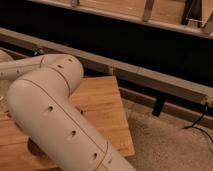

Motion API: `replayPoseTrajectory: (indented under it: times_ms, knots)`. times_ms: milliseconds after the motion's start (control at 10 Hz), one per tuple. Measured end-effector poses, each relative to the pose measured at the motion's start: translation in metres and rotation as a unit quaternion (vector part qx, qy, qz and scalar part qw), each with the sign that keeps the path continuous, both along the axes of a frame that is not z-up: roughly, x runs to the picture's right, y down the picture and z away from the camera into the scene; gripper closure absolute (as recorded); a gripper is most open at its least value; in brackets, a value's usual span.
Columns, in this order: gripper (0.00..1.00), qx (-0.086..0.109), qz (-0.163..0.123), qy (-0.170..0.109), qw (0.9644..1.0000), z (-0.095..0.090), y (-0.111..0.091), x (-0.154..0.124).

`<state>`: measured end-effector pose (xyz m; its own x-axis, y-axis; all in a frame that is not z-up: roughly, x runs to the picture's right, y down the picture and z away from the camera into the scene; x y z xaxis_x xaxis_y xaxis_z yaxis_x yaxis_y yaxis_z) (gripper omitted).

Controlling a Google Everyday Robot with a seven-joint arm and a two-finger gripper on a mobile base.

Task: Place the pepper in the ceramic cup

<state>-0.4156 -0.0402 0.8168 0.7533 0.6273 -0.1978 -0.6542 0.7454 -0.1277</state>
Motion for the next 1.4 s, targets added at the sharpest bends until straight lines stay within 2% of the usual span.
replayPoseTrajectory:
  times_ms: [600, 1000, 1300, 1400]
  knots:
    - [1.0, 0.012, 0.007, -0.01, 0.9998, 0.012, 0.0, -0.004]
    - [1.0, 0.004, 0.009, -0.013, 0.9999, 0.021, 0.014, -0.004]
    - [0.76, 0.004, 0.014, -0.015, 0.9998, 0.025, 0.017, -0.002]
    - [0.64, 0.008, 0.018, -0.014, 0.9997, 0.025, 0.015, -0.002]
